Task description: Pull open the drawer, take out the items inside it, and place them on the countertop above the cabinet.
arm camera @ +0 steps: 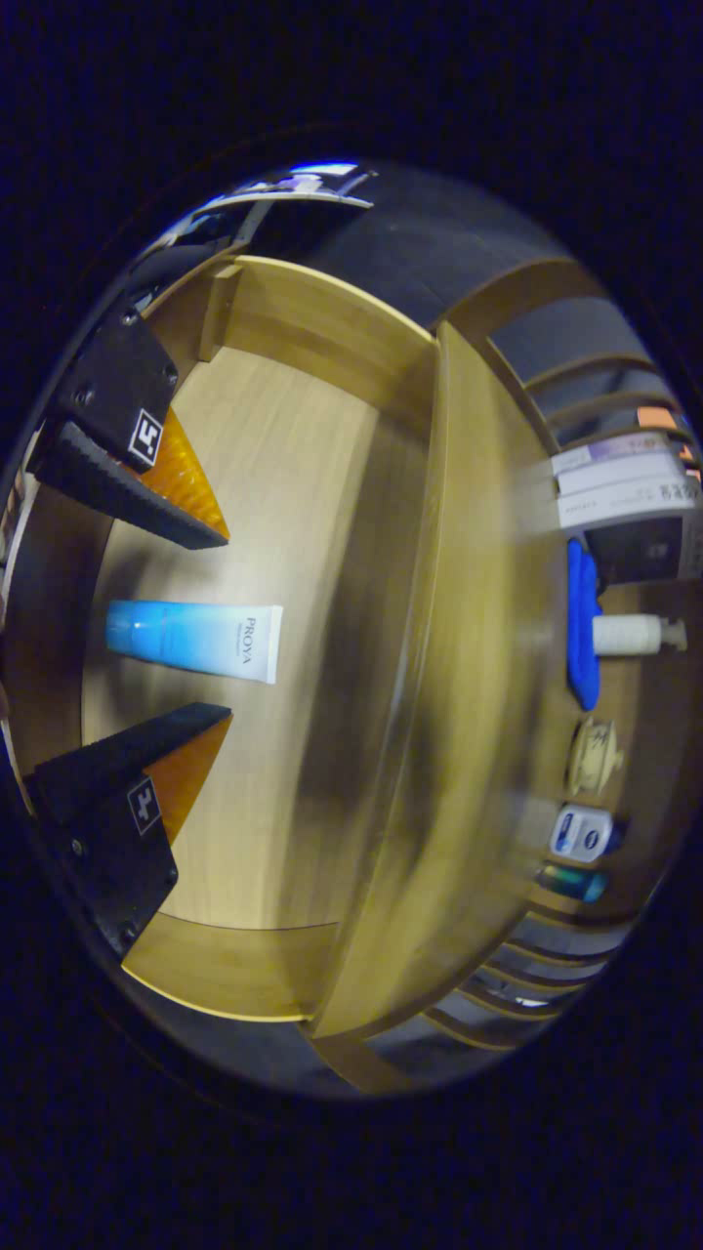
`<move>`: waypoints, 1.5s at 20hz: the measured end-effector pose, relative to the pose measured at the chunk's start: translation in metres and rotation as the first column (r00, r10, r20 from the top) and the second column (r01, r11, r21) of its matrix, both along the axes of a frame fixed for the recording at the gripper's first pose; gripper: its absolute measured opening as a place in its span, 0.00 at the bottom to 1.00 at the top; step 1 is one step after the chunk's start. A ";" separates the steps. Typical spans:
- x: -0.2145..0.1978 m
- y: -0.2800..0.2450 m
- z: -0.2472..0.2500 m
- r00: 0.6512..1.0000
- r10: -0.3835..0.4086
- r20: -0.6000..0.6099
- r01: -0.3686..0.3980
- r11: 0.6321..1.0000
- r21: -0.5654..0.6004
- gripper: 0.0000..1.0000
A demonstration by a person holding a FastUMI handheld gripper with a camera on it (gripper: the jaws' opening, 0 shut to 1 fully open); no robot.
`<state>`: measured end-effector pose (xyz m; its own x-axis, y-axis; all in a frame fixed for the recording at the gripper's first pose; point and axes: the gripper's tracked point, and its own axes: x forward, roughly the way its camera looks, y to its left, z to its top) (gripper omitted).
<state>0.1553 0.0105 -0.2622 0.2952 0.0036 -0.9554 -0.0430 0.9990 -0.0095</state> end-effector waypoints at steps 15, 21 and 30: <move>0.000 -0.006 -0.026 0.978 -0.050 -0.201 0.040 0.998 -0.054 0.84; 0.002 -0.010 -0.028 0.984 -0.064 -0.165 0.056 0.997 -0.052 0.55; 0.003 0.004 0.031 0.999 -0.004 -0.052 0.004 1.000 0.003 0.50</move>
<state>0.1584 0.0147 -0.2309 0.2455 0.0059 -0.9694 -0.0393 0.9992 -0.0039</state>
